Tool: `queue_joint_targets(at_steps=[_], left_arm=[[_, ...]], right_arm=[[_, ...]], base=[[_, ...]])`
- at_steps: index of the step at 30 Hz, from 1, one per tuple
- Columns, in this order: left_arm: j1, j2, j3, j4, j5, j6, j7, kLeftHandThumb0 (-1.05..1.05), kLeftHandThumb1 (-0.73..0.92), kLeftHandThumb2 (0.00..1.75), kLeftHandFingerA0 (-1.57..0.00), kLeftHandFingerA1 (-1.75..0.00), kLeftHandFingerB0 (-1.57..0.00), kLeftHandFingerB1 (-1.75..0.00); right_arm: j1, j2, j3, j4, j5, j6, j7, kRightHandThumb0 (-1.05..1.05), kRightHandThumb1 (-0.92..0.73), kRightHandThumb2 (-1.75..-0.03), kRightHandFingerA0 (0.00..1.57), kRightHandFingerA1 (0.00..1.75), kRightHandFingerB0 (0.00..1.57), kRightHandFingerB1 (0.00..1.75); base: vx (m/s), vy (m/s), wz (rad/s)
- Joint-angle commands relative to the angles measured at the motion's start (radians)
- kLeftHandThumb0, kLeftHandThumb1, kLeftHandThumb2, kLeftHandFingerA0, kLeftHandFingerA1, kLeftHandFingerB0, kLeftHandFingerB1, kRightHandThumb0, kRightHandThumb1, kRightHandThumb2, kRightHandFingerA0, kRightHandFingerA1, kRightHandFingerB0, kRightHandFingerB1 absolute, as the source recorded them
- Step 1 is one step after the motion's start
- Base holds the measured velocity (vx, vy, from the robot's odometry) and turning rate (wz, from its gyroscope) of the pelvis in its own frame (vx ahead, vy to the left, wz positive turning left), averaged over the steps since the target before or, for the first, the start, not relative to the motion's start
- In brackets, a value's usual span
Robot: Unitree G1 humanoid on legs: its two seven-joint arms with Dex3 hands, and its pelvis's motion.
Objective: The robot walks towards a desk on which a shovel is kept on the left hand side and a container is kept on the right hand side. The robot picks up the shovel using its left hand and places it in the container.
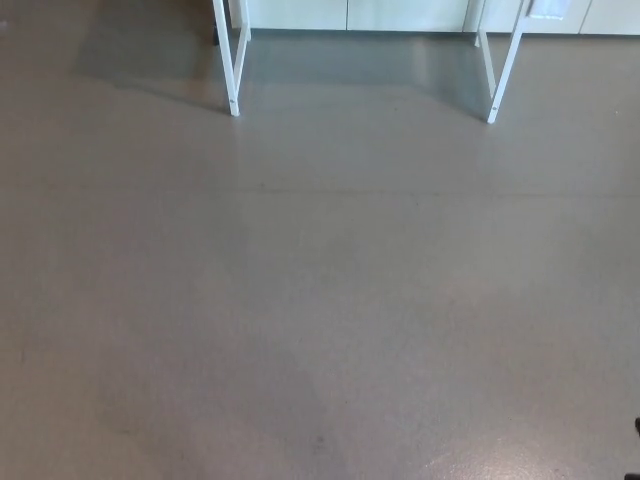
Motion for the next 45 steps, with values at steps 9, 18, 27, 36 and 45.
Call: queue_joint_targets(at_steps=[9, 18, 27, 36, 45], left_arm=[[-0.010, 0.016, 0.051, 0.081, -0.083, -0.229, -0.114, -0.18, 0.56, 0.57, -0.42, -0.43, -0.30, -0.31], [-0.013, 0.025, 0.037, 0.109, -0.080, -0.268, -0.121, -0.20, 0.56, 0.57, -0.41, -0.42, -0.29, -0.31], [-0.012, 0.036, 0.020, 0.119, -0.068, -0.302, -0.108, -0.21, 0.56, 0.57, -0.43, -0.41, -0.29, -0.31], [-0.012, 0.028, 0.020, 0.127, -0.074, -0.295, -0.092, -0.19, 0.55, 0.56, -0.42, -0.43, -0.31, -0.31], [-0.009, 0.029, 0.018, 0.135, -0.079, -0.313, -0.096, -0.20, 0.55, 0.56, -0.41, -0.41, -0.35, -0.32]], right_arm=[[0.037, 0.019, -0.050, -0.047, 0.099, -0.028, 0.073, -0.15, -0.50, -0.56, 0.48, 0.49, 0.37, 0.41], [0.039, 0.015, -0.038, -0.047, 0.078, -0.034, 0.062, -0.20, -0.48, -0.58, 0.52, 0.52, 0.37, 0.42], [0.028, 0.013, -0.031, -0.039, 0.080, -0.044, 0.068, -0.23, -0.47, -0.59, 0.51, 0.53, 0.36, 0.44], [0.029, 0.009, -0.024, -0.031, 0.071, -0.042, 0.062, -0.22, -0.47, -0.59, 0.52, 0.53, 0.39, 0.44], [0.024, 0.003, -0.017, -0.012, 0.060, -0.058, 0.055, -0.23, -0.46, -0.59, 0.54, 0.53, 0.40, 0.45]], base=[[0.00, 0.000, 0.00], [0.00, 0.000, 0.00], [0.04, -0.006, -0.03], [-0.05, 0.029, 0.03], [0.22, 0.306, 0.08]])
